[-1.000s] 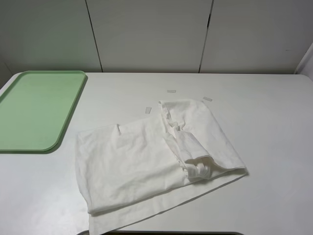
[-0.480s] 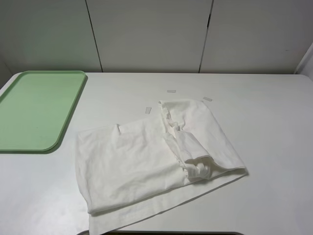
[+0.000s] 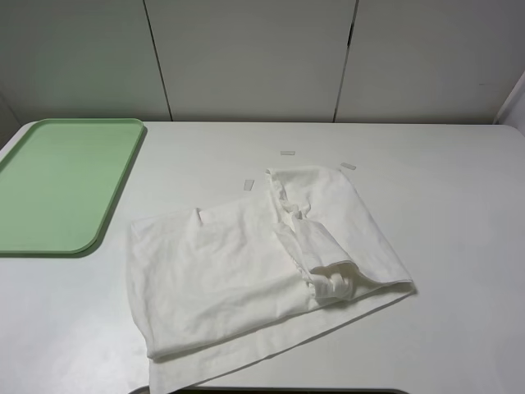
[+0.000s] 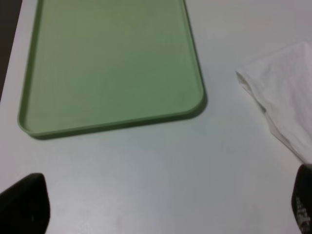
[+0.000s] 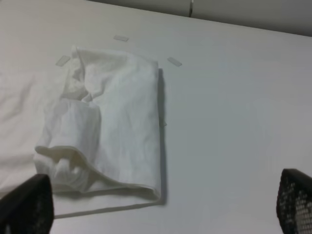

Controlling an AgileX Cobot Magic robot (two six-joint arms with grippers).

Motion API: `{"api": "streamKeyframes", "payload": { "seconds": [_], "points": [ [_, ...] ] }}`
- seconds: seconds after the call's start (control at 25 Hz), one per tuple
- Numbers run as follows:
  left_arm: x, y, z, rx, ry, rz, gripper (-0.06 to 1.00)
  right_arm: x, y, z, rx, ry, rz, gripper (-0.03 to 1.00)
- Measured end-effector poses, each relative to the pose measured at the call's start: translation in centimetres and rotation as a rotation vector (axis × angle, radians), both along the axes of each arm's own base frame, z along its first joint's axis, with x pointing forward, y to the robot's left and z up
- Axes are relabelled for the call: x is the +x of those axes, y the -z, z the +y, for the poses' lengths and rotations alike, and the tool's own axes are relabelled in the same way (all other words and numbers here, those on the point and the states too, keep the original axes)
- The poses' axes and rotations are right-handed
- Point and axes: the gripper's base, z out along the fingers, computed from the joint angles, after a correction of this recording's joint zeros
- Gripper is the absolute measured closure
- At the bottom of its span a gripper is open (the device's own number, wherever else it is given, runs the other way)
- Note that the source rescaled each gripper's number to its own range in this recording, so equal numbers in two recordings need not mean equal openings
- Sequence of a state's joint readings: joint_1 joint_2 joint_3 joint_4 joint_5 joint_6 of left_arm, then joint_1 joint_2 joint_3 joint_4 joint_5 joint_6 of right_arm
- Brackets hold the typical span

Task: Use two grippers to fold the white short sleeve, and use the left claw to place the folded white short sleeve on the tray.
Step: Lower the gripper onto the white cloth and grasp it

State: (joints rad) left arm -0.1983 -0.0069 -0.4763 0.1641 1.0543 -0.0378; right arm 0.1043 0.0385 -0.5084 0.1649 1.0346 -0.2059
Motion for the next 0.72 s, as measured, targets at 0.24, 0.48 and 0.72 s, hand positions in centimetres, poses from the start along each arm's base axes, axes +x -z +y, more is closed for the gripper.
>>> {"api": "streamKeyframes", "payload": {
  "seconds": [0.24, 0.48, 0.72],
  "points": [
    [0.0, 0.0, 0.0, 0.0, 0.0, 0.0, -0.06, 0.0, 0.0, 0.02, 0.002, -0.002, 0.0, -0.03],
    [0.0, 0.0, 0.0, 0.0, 0.0, 0.0, -0.06, 0.0, 0.0, 0.02, 0.002, -0.002, 0.0, -0.03],
    [0.0, 0.0, 0.0, 0.0, 0.0, 0.0, -0.06, 0.0, 0.0, 0.02, 0.002, -0.002, 0.0, -0.03]
  ]
}}
